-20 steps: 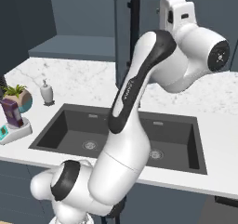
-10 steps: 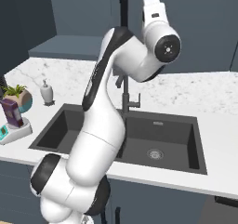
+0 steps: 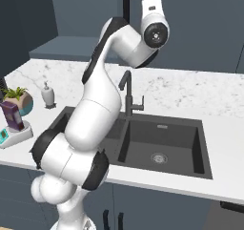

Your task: Pick the cereal and place it on the digital scale for weighing, and close the cabinet.

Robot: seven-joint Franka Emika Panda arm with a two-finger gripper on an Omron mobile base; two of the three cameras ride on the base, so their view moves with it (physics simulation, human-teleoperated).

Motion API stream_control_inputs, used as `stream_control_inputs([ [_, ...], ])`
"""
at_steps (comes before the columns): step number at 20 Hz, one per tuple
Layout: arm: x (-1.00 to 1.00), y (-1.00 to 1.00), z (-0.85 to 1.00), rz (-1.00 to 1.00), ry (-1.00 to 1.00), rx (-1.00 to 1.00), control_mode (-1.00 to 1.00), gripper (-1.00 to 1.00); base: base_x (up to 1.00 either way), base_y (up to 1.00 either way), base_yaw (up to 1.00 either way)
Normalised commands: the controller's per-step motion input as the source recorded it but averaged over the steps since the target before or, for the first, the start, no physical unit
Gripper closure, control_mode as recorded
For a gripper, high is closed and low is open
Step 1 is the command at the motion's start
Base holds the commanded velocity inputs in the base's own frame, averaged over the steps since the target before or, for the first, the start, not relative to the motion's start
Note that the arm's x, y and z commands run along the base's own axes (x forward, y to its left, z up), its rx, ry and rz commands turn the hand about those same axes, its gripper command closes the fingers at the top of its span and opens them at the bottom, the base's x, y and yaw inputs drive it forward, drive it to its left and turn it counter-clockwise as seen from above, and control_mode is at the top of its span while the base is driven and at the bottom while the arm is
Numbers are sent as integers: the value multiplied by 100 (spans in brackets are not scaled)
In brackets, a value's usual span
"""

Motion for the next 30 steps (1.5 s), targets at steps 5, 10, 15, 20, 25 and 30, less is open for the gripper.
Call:
stream_control_inputs([
  [5, 100, -21, -65, -3, 0, 0, -100, -100, 0, 0, 0],
  [10, -22, -28, -30, -1, -2, 4, -100, -100, 0, 0, 0],
  [15, -100, -51, 20, 0, 0, 7, -100, -100, 0, 0, 0],
  [20, -100, -5, 2, 0, 6, 4, -100, -100, 0, 0, 0],
  [25, -100, 2, -71, 0, -11, 1, -100, -100, 0, 0, 0],
  [30, -99, 29, -97, 0, -33, 0, -100, -100, 0, 0, 0],
])
